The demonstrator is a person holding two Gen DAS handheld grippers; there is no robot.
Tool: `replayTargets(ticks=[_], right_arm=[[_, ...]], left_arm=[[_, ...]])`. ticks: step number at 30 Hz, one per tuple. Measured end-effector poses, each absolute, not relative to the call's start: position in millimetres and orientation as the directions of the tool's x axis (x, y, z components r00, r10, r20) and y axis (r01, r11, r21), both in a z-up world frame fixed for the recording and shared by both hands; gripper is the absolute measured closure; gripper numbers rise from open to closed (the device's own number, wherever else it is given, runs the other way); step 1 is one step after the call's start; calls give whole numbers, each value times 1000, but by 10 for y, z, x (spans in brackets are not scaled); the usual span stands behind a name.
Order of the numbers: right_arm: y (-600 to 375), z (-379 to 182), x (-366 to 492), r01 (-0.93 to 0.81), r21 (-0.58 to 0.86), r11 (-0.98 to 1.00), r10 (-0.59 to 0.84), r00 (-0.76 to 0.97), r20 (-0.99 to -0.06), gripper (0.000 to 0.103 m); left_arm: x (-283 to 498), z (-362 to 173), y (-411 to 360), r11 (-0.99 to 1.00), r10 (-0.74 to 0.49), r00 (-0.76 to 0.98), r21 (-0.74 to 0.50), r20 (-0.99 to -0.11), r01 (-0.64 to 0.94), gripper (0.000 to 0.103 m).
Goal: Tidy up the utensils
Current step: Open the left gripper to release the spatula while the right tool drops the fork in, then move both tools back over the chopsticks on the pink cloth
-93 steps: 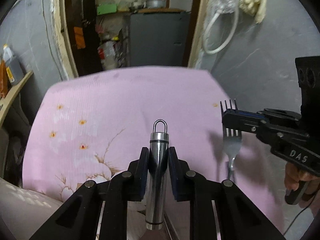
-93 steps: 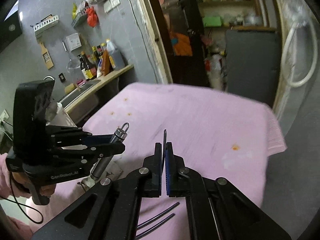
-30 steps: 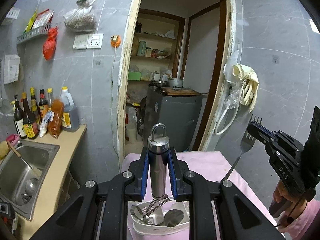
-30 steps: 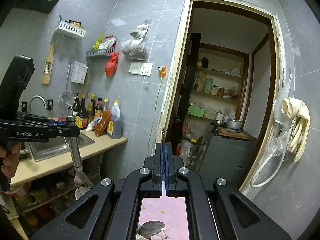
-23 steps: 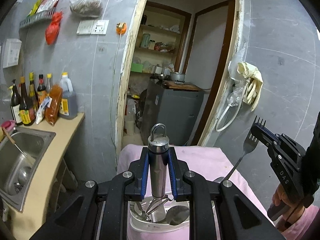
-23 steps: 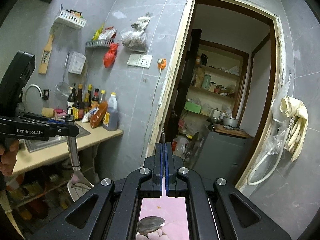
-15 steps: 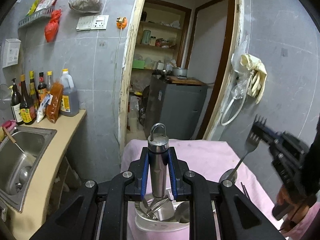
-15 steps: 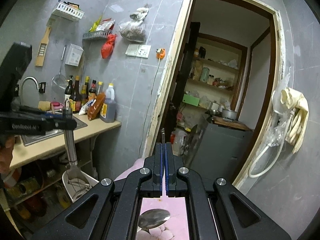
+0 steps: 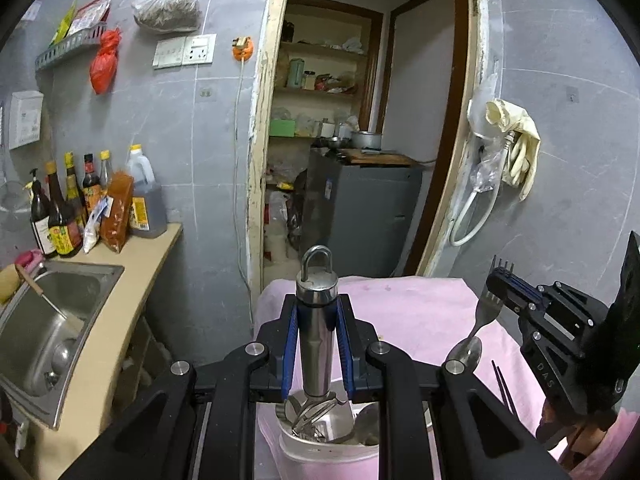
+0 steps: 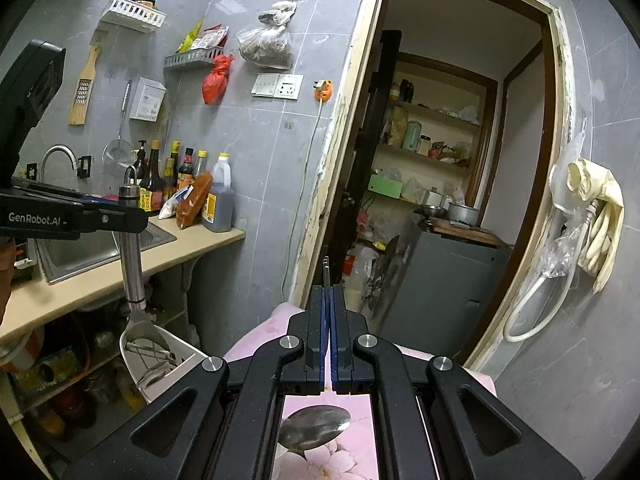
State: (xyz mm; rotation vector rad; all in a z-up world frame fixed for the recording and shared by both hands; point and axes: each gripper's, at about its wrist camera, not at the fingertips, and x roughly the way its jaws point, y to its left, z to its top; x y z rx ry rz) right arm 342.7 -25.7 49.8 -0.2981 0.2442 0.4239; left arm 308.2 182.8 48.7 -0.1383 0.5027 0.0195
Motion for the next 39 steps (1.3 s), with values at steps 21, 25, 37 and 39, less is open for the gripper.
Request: replayTargets(ticks=[21,25,37,39], right_arm=[[-242,363,3435,-482,-182,857,407,850,-335,99],[-302,385,3425,-486,-161,859,417,847,-330,85],[-785,641,3266,-395,-85,915,362,895,-260,44],[-894,682,3236,-375,-77,924,347,904,-249,35]], left_arm=[[3202,182,1773,984,6,820,-140,-573,-106,85],[3167,153,1771,982,-27,818,-167,-575,-85,82],[2999,336,1476,988,-33,877,-145,-479,-43,42],[2972,367,1388,989,-34,887,-143,-460,-37,33]])
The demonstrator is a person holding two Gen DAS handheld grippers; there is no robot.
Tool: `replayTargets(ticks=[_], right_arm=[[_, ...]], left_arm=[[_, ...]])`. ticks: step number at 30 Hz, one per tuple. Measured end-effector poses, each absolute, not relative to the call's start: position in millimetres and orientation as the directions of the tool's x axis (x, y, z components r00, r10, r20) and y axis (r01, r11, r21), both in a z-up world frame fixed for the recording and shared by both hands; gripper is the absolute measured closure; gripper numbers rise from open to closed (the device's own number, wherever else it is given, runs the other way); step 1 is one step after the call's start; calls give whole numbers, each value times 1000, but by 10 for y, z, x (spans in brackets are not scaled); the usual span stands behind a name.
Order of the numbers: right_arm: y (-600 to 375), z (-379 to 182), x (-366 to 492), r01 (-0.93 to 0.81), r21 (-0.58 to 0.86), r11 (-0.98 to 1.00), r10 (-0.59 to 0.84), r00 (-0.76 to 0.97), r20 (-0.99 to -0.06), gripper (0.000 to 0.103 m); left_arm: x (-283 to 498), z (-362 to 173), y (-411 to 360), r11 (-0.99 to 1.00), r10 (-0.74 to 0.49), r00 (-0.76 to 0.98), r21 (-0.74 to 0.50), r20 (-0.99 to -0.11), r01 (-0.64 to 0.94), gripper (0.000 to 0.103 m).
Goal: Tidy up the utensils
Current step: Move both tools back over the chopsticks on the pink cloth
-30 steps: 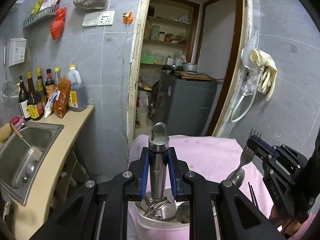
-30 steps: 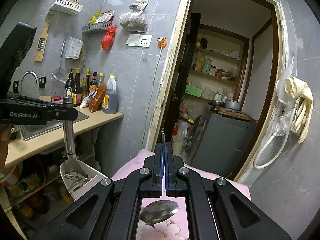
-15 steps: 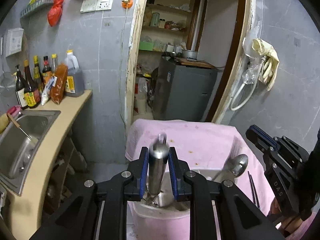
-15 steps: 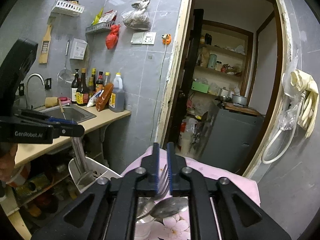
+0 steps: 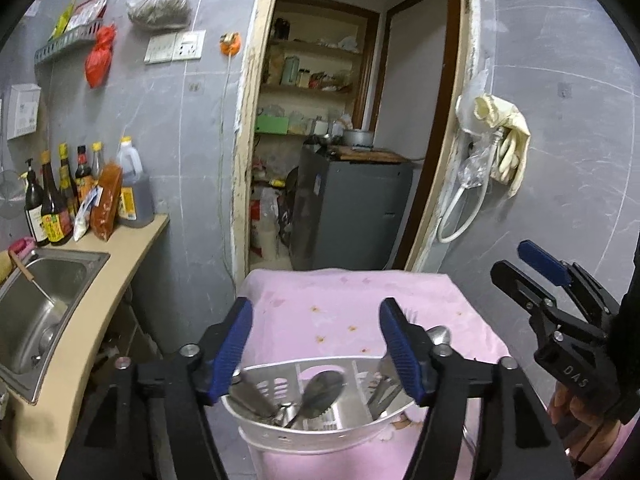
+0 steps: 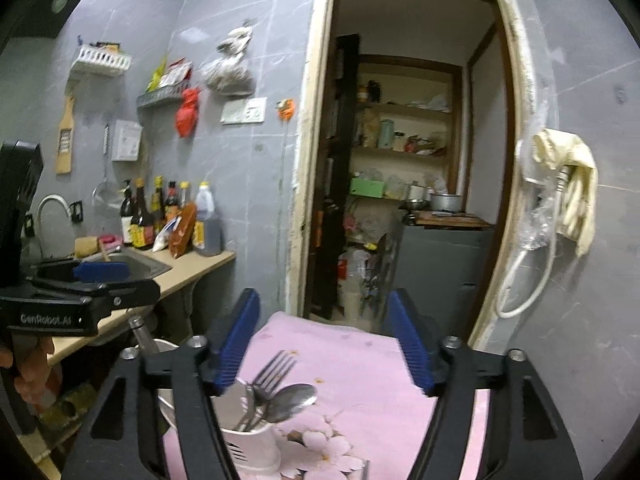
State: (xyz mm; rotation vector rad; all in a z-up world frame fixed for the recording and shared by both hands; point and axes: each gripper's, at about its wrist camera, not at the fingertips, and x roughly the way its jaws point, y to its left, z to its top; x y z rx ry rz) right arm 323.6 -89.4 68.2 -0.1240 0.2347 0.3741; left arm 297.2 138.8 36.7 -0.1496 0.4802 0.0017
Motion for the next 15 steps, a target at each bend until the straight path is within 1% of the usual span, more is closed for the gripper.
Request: replayTargets(ticks=[2,4,6,10,12,15], right_arm=[[-1000,716,3212,-356,-75,932,329,913,-242,31],[-1097,741,3187,-337,-75,939,312,921,-235,27],[-1213,762,3159,-316,-74,946,292,929,-225,17],[-1453,799,3061,-275,-78,958,255,946,-199,8],[-1558,808,3020,-261,-79,962,243,952,-187,1],[-1736,812,2953,-235,-88,968,217,961,-169,1]], left_arm=[[2946,388,1314,989,-31,896,-142,-443,-36,25],[2921,404,1244,990,-31,904,-139,-426,-32,22],[2905,413,1156,991,-23,910,-127,-415,-33,13],[2853,441,944,995,-8,924,-93,-382,-29,9],[2833,445,839,996,-4,929,-82,-369,-29,5],[2805,445,689,996,-4,938,-82,-348,-26,1]])
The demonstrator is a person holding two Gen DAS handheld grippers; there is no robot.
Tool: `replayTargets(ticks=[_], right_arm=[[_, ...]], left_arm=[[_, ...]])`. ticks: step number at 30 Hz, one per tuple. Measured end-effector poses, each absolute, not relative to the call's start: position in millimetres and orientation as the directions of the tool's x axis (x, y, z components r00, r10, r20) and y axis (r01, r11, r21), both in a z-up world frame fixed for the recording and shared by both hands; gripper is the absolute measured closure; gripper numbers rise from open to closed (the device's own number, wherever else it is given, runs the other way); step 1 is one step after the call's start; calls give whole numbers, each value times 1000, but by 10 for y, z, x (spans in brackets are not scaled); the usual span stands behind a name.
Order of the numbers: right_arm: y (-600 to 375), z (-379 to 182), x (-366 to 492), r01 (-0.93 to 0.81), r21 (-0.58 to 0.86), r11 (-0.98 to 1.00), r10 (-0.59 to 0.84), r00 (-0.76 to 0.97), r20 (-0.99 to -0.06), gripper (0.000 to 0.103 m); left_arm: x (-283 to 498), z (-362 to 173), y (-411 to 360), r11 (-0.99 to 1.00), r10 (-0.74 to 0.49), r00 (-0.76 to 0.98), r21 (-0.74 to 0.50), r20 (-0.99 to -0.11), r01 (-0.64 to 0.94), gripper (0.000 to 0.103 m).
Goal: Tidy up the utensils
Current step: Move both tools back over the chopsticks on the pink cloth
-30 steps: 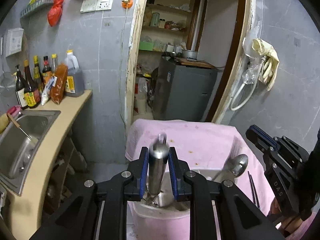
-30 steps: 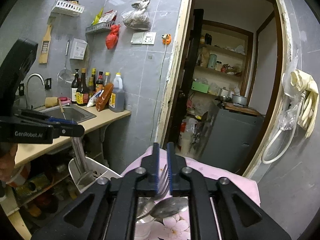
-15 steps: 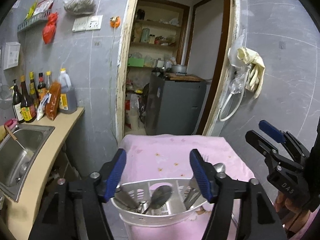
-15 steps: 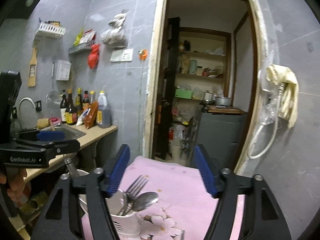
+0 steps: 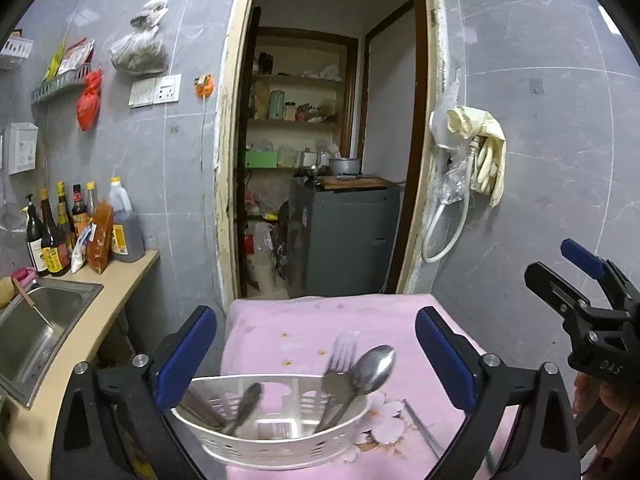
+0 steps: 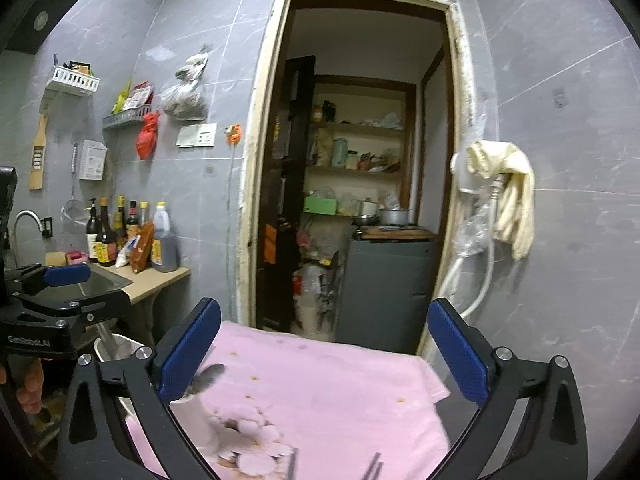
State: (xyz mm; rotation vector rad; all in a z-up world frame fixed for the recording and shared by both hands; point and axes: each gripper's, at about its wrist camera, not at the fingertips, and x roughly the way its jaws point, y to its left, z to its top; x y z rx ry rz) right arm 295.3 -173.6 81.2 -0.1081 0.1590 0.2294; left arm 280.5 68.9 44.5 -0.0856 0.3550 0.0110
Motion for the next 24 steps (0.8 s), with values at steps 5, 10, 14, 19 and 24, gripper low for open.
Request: replayTargets(ticks=[5,10,14,19,24], right_arm=[[-2034,789,2880,-207,-94,974,190,968,-165,1],[-2303,718,2863,-194,-100,976,174,968,-180,1],[-2518,599,2880,-189,-106,976,164,964,-211,1],[-2745,426,2952,-180,-108,978,148,955,-257,1],[-2913,222,3002,-178,-111,978,137,943,-304,1]], left_arm=[[2769,402,423,997,3,946,-75,-324,-29,0],[2720,329,149,998,22,953,-54,-303,-40,0],[2674,237,-57,998,20,953,-56,-303,-39,0],[2632,110,-280,999,26,948,-35,-317,-40,0],[2626,-49,-455,999,22,935,-33,-354,-36,0]])
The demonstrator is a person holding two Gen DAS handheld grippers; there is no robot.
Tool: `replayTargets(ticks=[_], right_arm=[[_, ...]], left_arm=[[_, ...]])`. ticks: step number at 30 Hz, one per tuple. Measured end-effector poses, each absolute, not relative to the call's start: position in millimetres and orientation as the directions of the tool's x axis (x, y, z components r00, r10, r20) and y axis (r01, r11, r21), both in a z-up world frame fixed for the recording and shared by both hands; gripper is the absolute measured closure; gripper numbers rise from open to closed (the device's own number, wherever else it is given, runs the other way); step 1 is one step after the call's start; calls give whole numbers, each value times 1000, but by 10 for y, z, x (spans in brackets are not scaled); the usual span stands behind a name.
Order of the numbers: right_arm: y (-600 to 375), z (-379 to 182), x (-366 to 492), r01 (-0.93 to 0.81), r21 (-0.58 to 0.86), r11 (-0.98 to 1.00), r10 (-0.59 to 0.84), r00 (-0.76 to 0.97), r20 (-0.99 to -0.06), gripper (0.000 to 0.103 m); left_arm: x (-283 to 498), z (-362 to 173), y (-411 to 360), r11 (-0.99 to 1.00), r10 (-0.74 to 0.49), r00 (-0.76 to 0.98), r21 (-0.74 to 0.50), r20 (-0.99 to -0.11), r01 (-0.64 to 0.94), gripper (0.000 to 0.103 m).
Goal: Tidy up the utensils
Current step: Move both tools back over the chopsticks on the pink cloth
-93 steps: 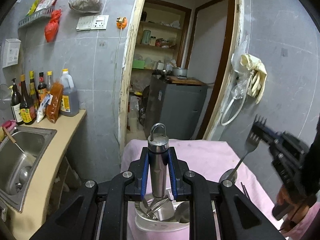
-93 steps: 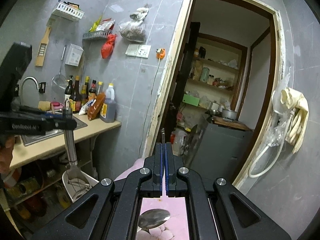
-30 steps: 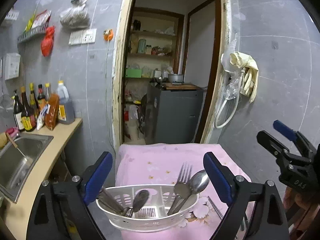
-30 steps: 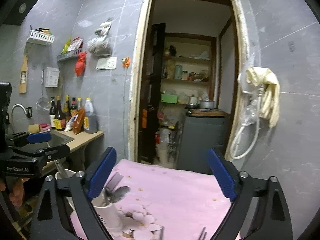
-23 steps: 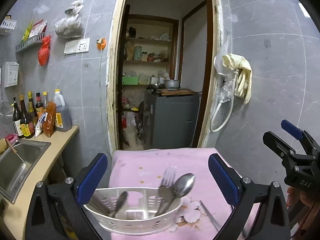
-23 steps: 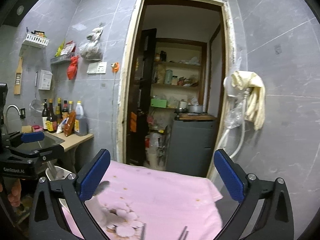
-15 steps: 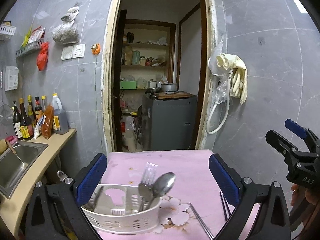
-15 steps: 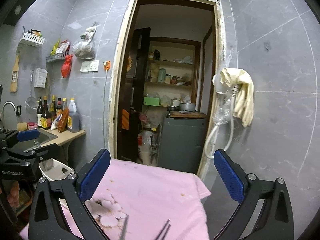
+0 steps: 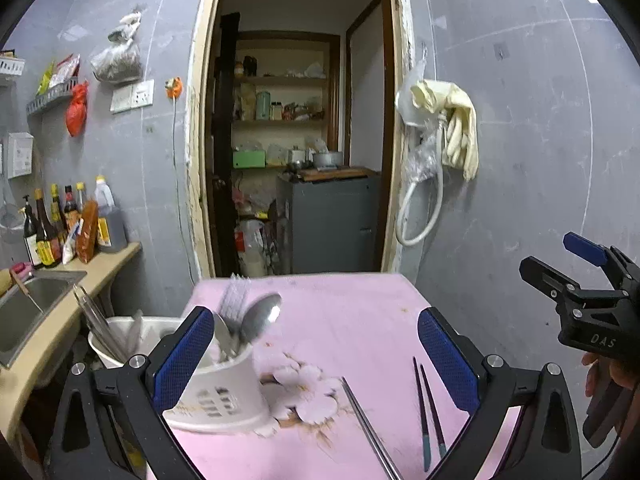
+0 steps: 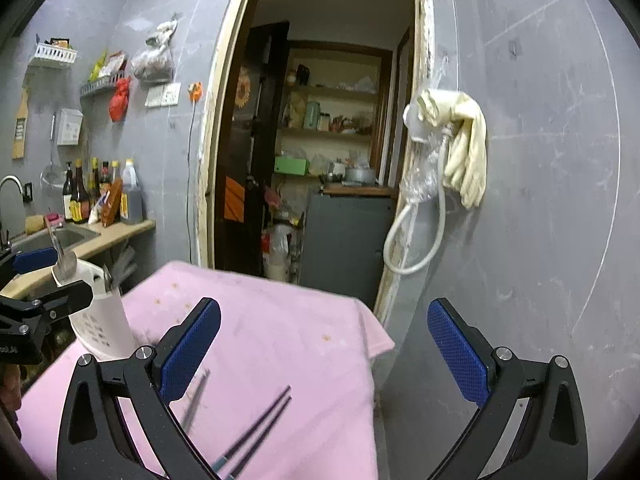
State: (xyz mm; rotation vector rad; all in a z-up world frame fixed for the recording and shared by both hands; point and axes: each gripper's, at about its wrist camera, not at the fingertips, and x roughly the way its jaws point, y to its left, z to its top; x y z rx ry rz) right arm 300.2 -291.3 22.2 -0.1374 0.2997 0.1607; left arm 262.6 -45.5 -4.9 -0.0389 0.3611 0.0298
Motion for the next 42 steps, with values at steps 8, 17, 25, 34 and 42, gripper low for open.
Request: replayTargets(ticks=[8,17,25,34,42], right_arm=[[-3067,-181,3119,-192,-103,976,137,908,-396,1],[-3139,-584,3247,-221,-78,972,156,858,-490,1],[-3093,-841,3419,-240,-70,968,160,811,-563,1],[-2942,-1111,3603,-293,-58,954,188,741,-645,2],[-2776,-1339,3786,-339,-62,939,195,671,-715,3]], left_arm=[[2714,-391,-603,998,15,900,-46,-436,-39,0],[2870,-800,-646,997,-9,840,-68,-543,-33,0],[2984,-1087,-637,996,-19,776,-79,-631,-39,4],[3218,-1381,-645,994,-38,677,-97,-735,-49,24],[3363,-1499,-715,995,-59,630,-99,-774,-28,32]])
